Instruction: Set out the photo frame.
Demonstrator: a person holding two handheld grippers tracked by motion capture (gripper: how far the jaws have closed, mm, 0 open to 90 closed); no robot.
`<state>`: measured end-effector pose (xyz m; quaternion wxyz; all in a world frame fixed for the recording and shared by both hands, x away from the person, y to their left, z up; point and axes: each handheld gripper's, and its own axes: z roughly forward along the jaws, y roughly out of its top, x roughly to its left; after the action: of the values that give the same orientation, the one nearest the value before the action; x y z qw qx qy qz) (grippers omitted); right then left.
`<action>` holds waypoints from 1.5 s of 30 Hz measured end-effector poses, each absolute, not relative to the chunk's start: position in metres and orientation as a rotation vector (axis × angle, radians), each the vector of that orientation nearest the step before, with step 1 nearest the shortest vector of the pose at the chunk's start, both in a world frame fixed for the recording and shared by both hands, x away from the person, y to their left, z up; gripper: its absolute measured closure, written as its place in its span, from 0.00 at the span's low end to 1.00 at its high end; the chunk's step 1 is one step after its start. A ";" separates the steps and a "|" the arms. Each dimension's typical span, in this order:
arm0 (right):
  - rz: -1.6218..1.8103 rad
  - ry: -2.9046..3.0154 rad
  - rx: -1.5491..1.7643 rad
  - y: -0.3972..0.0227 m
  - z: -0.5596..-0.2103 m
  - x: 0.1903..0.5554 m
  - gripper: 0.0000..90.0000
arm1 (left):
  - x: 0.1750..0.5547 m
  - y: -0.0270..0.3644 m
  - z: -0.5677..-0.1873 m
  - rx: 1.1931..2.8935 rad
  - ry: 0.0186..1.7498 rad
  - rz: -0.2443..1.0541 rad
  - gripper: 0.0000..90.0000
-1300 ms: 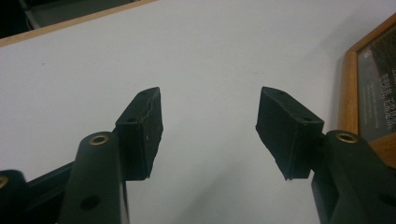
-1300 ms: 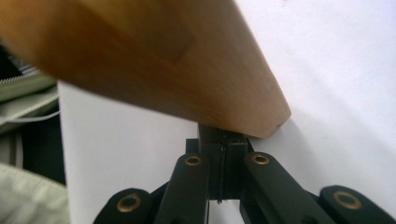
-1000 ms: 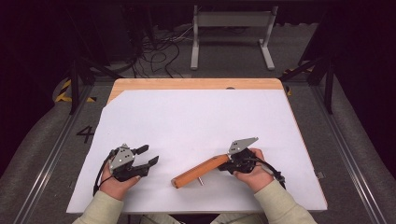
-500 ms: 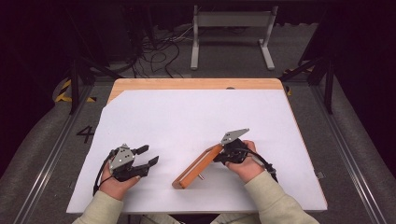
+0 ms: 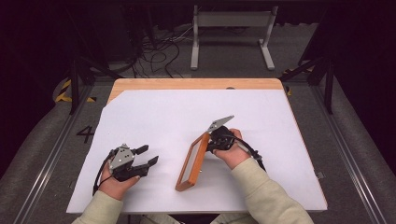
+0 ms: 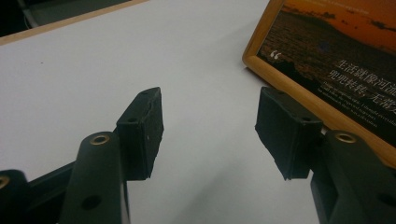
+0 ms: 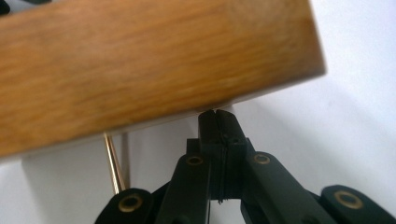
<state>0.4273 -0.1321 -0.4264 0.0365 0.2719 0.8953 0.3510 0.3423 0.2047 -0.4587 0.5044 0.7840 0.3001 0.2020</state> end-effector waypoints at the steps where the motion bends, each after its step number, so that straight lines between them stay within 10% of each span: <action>1: 1.075 2.753 0.833 -0.130 -0.426 0.429 1.00 | 0.342 0.205 -0.459 1.892 0.724 0.488 0.46; 23: 1.165 2.756 0.824 -0.099 -0.426 0.460 1.00 | 0.344 0.210 -0.459 1.883 0.745 0.490 0.47; 45: 1.105 2.594 0.912 -0.149 -0.373 0.432 0.45 | 0.350 0.220 -0.453 1.919 0.762 0.477 0.42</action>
<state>0.4317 -0.1485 -0.3734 0.0892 0.3066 0.8718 0.3714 0.3498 0.2200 -0.4534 0.4893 0.7897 0.3137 0.1962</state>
